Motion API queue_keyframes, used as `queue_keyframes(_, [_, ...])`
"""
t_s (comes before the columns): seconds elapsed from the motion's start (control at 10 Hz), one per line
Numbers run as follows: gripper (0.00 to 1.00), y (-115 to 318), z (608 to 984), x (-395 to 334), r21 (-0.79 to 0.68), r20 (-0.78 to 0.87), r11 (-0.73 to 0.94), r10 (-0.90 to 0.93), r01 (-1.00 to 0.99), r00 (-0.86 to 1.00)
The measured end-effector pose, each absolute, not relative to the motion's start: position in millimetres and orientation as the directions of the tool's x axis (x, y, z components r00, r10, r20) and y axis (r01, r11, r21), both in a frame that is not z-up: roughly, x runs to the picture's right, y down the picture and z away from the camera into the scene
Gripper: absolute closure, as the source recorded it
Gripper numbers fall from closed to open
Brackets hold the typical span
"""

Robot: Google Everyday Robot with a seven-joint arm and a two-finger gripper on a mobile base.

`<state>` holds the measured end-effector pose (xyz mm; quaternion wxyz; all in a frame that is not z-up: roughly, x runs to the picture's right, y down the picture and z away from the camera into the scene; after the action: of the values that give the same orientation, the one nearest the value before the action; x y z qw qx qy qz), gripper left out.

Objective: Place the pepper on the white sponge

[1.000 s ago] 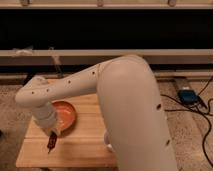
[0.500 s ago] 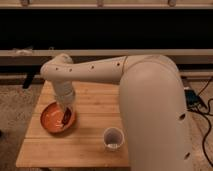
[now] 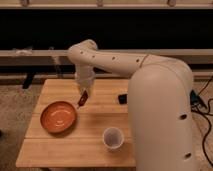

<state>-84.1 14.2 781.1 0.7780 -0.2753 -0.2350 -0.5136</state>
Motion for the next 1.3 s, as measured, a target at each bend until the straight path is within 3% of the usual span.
queue_keyframes(0.9, [1.0, -23.8, 788.0, 79.4, -0.341, 0.558, 0.475, -0.591, 0.811, 0.582])
queue_keyframes(1.3, [1.0, -23.6, 789.0, 86.0, -0.347, 0.557, 0.48, -0.585, 0.806, 0.589])
